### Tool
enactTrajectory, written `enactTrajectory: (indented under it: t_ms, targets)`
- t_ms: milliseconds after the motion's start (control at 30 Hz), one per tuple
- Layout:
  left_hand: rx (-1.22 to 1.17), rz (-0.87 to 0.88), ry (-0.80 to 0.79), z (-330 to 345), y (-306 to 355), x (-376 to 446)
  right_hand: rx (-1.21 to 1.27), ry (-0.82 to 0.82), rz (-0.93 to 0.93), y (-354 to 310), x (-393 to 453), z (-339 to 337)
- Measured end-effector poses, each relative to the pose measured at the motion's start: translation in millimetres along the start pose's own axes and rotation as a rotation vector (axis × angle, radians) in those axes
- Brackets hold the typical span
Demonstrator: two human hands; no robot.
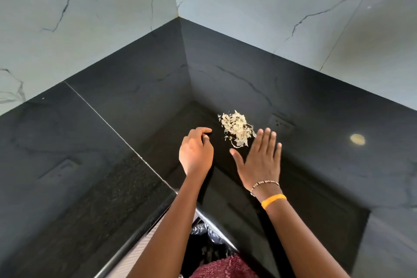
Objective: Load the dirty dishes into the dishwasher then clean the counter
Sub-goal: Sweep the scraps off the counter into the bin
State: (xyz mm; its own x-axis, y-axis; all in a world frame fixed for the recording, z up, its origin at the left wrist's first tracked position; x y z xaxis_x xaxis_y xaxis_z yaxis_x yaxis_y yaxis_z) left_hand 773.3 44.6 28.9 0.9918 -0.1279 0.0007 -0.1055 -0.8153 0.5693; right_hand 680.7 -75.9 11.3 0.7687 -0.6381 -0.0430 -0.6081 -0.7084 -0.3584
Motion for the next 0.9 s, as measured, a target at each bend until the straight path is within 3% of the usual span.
enactTrajectory:
  t_ms: [200,333,467,567,600,700,800,900]
  targets:
    - [-0.011,0.021,0.085,3.8,-2.8,0.1,0.193,-0.043,-0.214,-31.1,59.8,6.5]
    - [0.021,0.02,0.063,5.3,-1.0,5.2,0.465,-0.075,-0.211,-27.4,101.4,-2.0]
    - [-0.116,0.039,-0.08,8.4,8.6,22.3,0.349,-0.294,-0.484,-31.2,98.3,-2.9]
    - [-0.231,0.069,-0.264,6.2,21.4,30.1,0.692,-0.472,-0.462,-21.5,89.5,-20.4]
    - [-0.196,0.094,-0.339,6.4,24.4,29.8,0.782,-0.461,-0.412,-15.4,89.9,-30.7]
    - [0.012,0.193,-0.481,9.0,30.6,28.8,0.57,-0.397,-0.316,2.3,96.6,-52.6]
    - [0.166,0.286,-0.472,15.2,35.2,26.6,0.195,-0.554,-0.294,-1.1,94.4,-50.1]
    - [0.197,0.331,-0.432,18.6,41.8,23.8,0.113,-0.581,-0.329,-15.0,90.5,-44.7]
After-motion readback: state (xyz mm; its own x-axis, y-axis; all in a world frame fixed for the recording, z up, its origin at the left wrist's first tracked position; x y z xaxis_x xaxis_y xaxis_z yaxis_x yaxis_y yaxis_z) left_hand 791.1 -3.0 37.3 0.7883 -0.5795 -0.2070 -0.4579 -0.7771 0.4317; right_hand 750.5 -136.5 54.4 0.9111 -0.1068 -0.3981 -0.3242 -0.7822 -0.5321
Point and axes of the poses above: each hand's wrist, its own x-axis towards the middle knuckle, its own z-axis out of the palm, y = z × x, the point moved 3 cm from there along x, towards the middle knuckle, and after that the axes turned 9 degrees about x, right-handed, at the moved point
